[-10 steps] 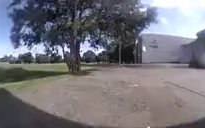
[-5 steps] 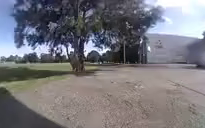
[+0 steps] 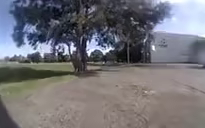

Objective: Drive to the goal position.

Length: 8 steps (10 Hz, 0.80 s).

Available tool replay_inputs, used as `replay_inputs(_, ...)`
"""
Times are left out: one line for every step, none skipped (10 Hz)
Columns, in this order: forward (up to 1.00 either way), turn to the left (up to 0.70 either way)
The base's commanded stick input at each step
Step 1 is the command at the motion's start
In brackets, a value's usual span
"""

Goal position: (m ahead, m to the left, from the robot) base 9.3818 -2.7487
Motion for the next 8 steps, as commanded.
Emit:
replay_inputs(1.0,0.0)
replay_inputs(1.0,0.0)
replay_inputs(1.0,0.0)
replay_inputs(1.0,0.0)
replay_inputs(1.0,-0.26)
replay_inputs(1.0,-0.4)
replay_inputs(1.0,-0.4)
replay_inputs(1.0,-0.4)
